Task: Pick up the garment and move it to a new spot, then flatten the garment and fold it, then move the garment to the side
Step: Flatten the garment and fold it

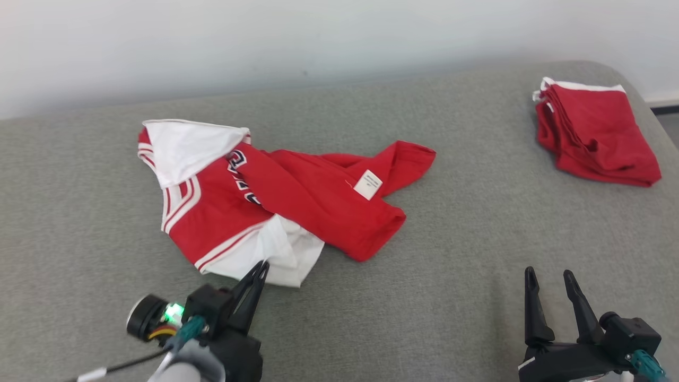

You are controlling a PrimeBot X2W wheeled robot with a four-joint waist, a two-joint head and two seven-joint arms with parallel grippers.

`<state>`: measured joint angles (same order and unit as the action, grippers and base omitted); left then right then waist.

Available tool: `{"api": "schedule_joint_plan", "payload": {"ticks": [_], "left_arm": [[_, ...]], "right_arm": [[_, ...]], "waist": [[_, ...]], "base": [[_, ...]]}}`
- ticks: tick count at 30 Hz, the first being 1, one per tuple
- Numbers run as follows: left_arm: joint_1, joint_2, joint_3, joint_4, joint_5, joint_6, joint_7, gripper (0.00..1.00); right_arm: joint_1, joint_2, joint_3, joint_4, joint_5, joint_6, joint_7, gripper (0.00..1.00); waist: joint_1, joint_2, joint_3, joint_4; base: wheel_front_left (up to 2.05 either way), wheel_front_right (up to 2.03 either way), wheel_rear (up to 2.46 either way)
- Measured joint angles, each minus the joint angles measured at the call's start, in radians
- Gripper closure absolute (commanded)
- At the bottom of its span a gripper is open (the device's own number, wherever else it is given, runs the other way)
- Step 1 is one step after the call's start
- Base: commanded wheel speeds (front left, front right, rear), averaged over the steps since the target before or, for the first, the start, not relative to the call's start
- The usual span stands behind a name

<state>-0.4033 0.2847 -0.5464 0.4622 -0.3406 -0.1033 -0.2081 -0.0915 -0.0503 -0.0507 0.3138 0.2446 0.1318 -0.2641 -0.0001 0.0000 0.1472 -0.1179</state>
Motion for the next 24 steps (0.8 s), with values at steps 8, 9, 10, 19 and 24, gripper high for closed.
{"api": "schedule_joint_plan", "payload": {"ticks": [8,9,10,19,24], "left_arm": [[0.214,0.097,0.040,-0.231,-0.039,0.070,0.034,1.00],[0.237,0.110,0.045,-0.246,-0.040,0.078,0.035,1.00],[0.260,0.119,0.054,-0.255,-0.051,0.086,0.035,1.00],[0.391,0.136,0.120,-0.240,-0.132,0.130,0.006,1.00],[0.427,0.137,0.132,-0.236,-0.147,0.140,-0.007,1.00]], "right_arm": [[0.020,0.000,-0.012,-0.003,-0.002,0.000,0.000,0.00],[0.021,0.000,-0.012,-0.003,-0.002,0.000,0.000,0.00],[0.021,-0.001,-0.013,-0.004,-0.002,0.000,0.000,0.00],[0.031,-0.002,-0.020,-0.001,-0.002,0.000,0.000,0.00],[0.038,-0.007,-0.030,0.001,-0.001,0.000,0.000,0.00]], "waist": [[0.0000,0.0000,-0.040,0.057],[-0.0001,0.0000,-0.042,0.061],[0.0000,-0.0001,-0.044,0.064],[0.0000,0.0001,-0.046,0.055],[0.0000,0.0000,-0.052,0.058]], "base": [[0.00,0.00,0.00],[0.00,0.00,0.00],[0.00,0.00,0.00],[0.00,0.00,0.00],[0.00,0.00,0.00]]}}
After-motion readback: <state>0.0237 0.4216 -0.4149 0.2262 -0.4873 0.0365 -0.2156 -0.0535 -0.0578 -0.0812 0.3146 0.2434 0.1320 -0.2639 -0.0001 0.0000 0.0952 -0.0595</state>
